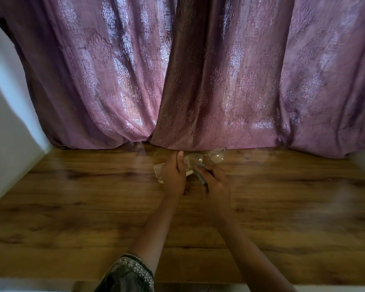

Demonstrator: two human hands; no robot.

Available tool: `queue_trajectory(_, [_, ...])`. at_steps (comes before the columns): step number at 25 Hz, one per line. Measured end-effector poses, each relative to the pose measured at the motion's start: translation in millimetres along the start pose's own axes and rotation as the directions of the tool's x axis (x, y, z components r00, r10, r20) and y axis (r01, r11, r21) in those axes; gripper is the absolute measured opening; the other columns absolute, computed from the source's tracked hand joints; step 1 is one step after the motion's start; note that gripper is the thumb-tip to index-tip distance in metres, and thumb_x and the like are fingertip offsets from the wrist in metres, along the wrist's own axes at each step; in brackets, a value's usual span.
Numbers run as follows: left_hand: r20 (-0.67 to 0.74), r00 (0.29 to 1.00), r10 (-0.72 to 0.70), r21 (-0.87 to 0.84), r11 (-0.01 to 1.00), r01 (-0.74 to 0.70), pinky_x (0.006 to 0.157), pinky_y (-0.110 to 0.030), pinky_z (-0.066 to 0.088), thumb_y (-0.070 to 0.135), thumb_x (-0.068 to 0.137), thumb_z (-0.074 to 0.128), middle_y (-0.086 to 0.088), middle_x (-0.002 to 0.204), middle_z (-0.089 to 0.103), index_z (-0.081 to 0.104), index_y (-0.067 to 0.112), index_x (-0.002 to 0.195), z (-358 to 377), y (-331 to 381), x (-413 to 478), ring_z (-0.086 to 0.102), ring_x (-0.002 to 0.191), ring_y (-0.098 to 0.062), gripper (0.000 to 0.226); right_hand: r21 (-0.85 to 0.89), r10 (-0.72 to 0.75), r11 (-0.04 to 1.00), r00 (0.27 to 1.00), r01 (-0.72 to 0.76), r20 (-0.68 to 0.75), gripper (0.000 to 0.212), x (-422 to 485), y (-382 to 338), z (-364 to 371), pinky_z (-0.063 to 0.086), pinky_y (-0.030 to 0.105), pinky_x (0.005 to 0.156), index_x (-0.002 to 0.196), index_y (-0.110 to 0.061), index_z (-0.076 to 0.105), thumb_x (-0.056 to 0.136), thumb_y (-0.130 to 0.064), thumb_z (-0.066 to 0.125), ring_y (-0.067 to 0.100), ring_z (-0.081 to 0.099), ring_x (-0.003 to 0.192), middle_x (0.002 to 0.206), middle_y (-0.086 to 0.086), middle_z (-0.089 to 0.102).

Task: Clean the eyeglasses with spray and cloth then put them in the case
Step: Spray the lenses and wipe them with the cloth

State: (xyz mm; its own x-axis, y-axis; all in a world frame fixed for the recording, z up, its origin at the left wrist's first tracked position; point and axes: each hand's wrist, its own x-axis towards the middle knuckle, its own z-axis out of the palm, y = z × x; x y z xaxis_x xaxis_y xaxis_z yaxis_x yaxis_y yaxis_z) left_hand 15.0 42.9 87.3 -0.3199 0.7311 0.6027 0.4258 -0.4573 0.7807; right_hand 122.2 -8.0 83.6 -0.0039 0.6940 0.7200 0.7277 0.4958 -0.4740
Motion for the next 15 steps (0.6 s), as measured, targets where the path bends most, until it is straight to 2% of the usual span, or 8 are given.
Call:
queue_trajectory(2, [0.005,1.000,-0.001,-0.001,1.000,0.001,0.052,-0.014,0.032,0.038,0.092,0.029,0.005,0.056,0.048,0.049,0.012,0.068,1,-1,-1,0.044,0.051,-0.002,0.041,0.000,0.062,0.998,0.998,-0.062,-0.020,0.043,11,2,-4,0.053,0.034,0.083,0.112,-0.007,0.064,0.073,0.007,0.052,0.022,0.057,0.099,0.107,0.012,0.061])
queue_trajectory(4, [0.006,1.000,-0.004,0.004,1.000,0.003,0.051,-0.015,0.031,0.035,0.094,0.031,0.005,0.056,0.047,0.049,0.012,0.068,2,1,-2,0.043,0.050,-0.003,0.039,0.005,0.077,0.997,0.996,-0.076,-0.038,0.041,25,-3,-4,0.050,0.028,0.085,0.111,-0.005,0.065,0.075,-0.001,0.044,0.016,0.052,0.099,0.104,0.012,0.061])
queue_trajectory(7, [0.013,0.999,-0.035,-0.007,0.999,0.035,0.049,-0.011,0.030,0.022,0.096,0.036,0.012,0.053,0.039,0.043,0.014,0.067,1,4,-1,0.045,0.051,-0.001,0.032,-0.030,-0.004,1.000,1.000,0.004,-0.004,0.042,24,-15,3,0.040,0.015,0.085,0.109,-0.006,0.066,0.077,-0.011,0.041,0.010,0.045,0.097,0.100,0.011,0.062])
queue_trajectory(10, [0.006,0.999,-0.046,-0.009,0.999,0.046,0.049,-0.013,0.030,0.028,0.096,0.034,0.008,0.053,0.042,0.044,0.013,0.066,-1,2,0,0.043,0.049,-0.004,0.035,-0.055,-0.077,0.995,0.997,0.079,0.028,0.041,7,-8,2,0.038,0.011,0.083,0.111,-0.009,0.065,0.073,0.002,0.054,0.010,0.047,0.096,0.100,0.009,0.062])
queue_trajectory(13, [-0.009,1.000,-0.008,0.001,1.000,0.008,0.050,-0.015,0.031,0.036,0.093,0.029,-0.001,0.056,0.050,0.049,0.008,0.067,-1,-3,0,0.045,0.049,-0.007,0.043,-0.027,-0.030,0.999,1.000,0.030,-0.002,0.042,16,4,-3,0.051,0.027,0.079,0.110,-0.007,0.065,0.071,0.006,0.055,0.019,0.056,0.097,0.103,0.012,0.062])
queue_trajectory(15, [-0.009,1.000,0.002,0.015,1.000,-0.002,0.049,-0.012,0.030,0.035,0.093,0.030,0.007,0.054,0.046,0.048,0.012,0.068,-1,-2,0,0.047,0.050,-0.005,0.039,-0.040,0.008,0.999,1.000,-0.009,-0.021,0.038,31,3,-4,0.050,0.026,0.078,0.108,-0.006,0.066,0.076,-0.006,0.046,0.021,0.057,0.094,0.100,0.013,0.063])
